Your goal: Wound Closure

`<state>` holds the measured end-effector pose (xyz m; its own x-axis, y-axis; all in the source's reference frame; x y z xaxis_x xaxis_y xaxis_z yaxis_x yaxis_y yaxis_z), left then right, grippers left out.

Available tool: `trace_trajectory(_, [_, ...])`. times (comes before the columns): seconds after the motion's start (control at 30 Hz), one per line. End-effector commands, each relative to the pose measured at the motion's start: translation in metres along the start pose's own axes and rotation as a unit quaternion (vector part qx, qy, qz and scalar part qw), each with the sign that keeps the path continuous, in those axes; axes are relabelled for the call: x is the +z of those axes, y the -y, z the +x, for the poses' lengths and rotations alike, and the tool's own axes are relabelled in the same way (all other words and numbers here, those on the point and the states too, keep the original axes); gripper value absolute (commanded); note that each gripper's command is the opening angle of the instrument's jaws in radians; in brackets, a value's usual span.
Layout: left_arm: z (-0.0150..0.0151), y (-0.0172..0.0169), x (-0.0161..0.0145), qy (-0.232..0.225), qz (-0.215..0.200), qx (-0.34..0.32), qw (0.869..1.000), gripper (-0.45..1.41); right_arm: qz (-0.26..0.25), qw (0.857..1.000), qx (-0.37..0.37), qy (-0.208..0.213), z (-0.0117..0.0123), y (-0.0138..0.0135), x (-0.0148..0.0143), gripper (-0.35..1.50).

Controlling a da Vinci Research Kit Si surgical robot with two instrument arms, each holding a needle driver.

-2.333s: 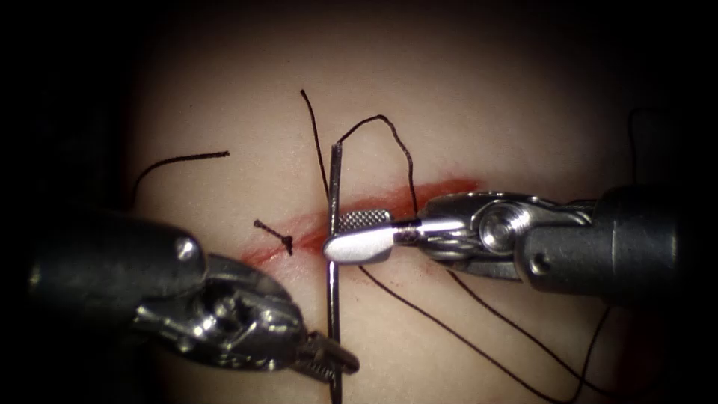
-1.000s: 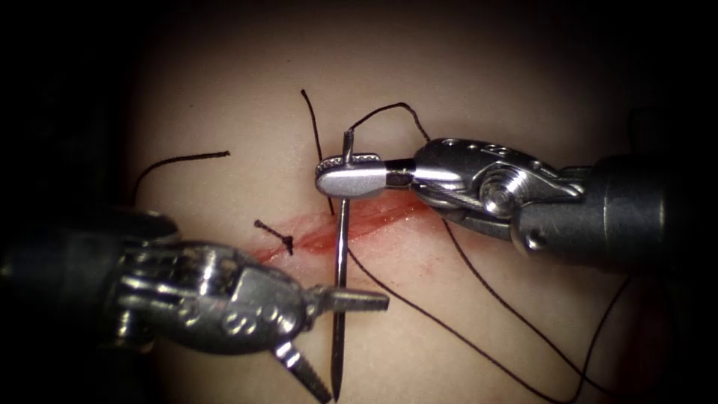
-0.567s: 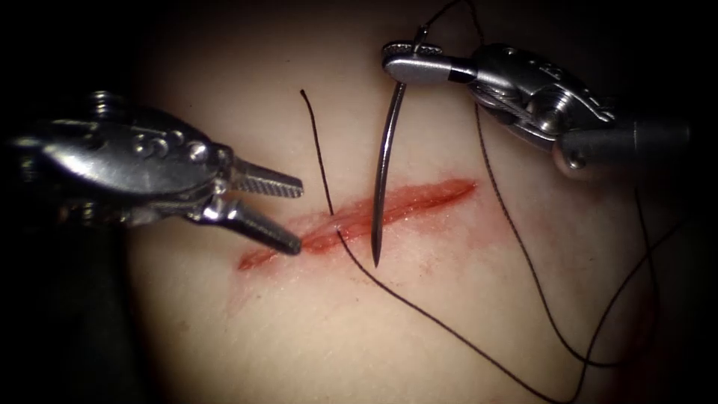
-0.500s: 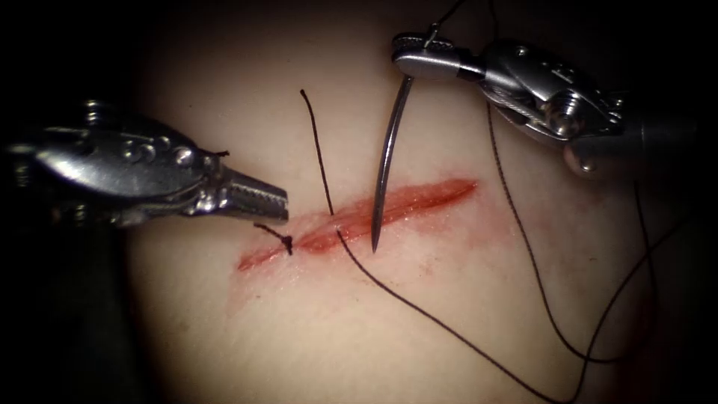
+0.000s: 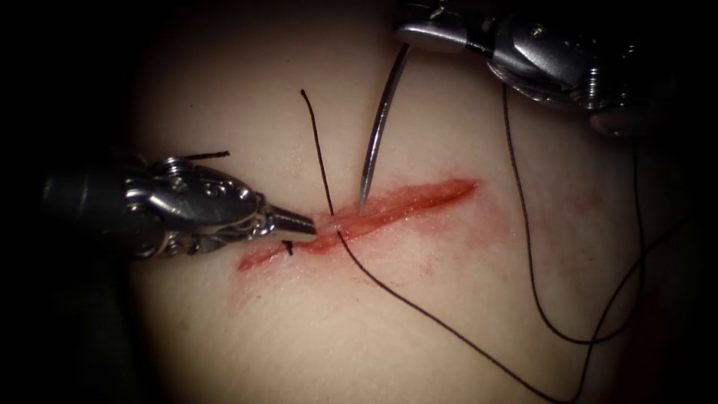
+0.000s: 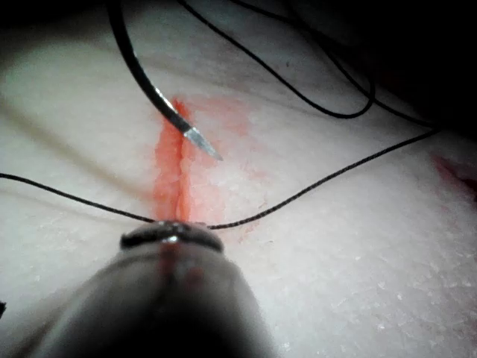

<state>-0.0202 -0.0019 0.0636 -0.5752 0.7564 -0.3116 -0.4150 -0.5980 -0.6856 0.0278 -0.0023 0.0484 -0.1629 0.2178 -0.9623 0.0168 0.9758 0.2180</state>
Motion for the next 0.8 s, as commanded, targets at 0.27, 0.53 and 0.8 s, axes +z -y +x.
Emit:
trace_trajectory(0.27, [0.0003, -0.0001, 0.0020, 0.000, -0.026, -0.037, 0.999, -0.45, 0.004, 1.000, -0.002, -0.002, 0.0001, 0.0006, 0.0015, -0.35])
trace_trajectory(0.53, [0.0000, 0.0008, 0.0030, -0.002, -0.007, -0.036, 0.999, -0.45, 0.004, 1.000, -0.003, -0.002, 0.0000, 0.0007, 0.0016, -0.35])
trace_trajectory(0.8, [-0.0009, 0.0016, 0.0043, 0.029, 0.034, -0.032, 0.998, -0.45, 0.003, 1.000, -0.003, -0.003, 0.0000, 0.0007, 0.0016, -0.35])
